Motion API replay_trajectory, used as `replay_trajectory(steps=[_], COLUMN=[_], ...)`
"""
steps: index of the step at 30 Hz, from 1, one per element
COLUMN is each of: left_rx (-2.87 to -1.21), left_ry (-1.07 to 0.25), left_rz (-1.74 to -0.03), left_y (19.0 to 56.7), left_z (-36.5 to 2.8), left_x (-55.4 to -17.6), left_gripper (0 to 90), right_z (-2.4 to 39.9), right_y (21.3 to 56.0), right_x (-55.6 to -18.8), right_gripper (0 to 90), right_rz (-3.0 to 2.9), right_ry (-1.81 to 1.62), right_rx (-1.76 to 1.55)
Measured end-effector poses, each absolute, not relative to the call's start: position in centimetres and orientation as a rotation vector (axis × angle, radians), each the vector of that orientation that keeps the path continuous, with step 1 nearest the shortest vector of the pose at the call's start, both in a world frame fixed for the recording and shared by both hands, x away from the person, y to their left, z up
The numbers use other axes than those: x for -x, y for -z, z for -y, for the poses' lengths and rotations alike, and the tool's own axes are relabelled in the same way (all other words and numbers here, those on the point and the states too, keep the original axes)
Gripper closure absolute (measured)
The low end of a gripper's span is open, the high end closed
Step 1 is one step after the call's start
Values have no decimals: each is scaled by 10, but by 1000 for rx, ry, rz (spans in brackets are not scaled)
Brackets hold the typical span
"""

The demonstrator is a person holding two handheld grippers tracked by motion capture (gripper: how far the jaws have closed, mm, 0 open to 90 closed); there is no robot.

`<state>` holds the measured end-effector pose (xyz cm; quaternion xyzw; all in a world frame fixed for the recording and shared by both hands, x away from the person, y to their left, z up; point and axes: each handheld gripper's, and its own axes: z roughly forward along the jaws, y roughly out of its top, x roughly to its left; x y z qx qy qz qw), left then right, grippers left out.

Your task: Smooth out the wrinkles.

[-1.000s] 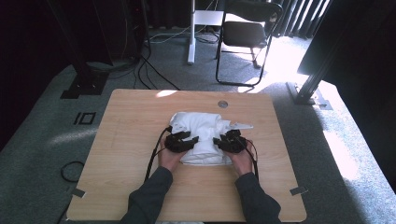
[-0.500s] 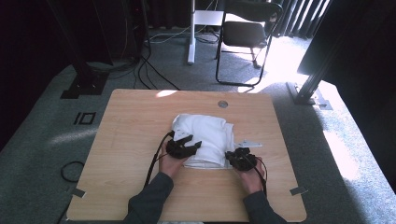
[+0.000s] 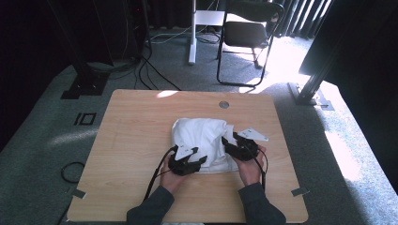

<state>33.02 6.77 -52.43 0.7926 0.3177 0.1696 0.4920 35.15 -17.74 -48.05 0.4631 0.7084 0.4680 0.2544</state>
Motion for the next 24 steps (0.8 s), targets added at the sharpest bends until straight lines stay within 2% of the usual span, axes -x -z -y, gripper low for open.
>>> replay_trajectory(steps=[7,14,18,24], left_rx=[-1956,-1959,-1971,-1944], left_ry=[-404,-396,-415,-445], left_rz=[-789,-803,-795,-804], left_y=[538,540,541,535], left_z=[-60,-53,-49,-51], left_x=[-337,-348,-357,-370], left_gripper=[483,481,465,436], right_z=[183,161,162,158], right_y=[467,528,543,546], right_x=[-337,-350,-368,-388], right_gripper=[418,470,466,458], right_rz=[-1833,-2169,-2160,-2136], right_ry=[-1289,-1022,-1003,-997], right_rx=[-1204,-1286,-1338,-1346])
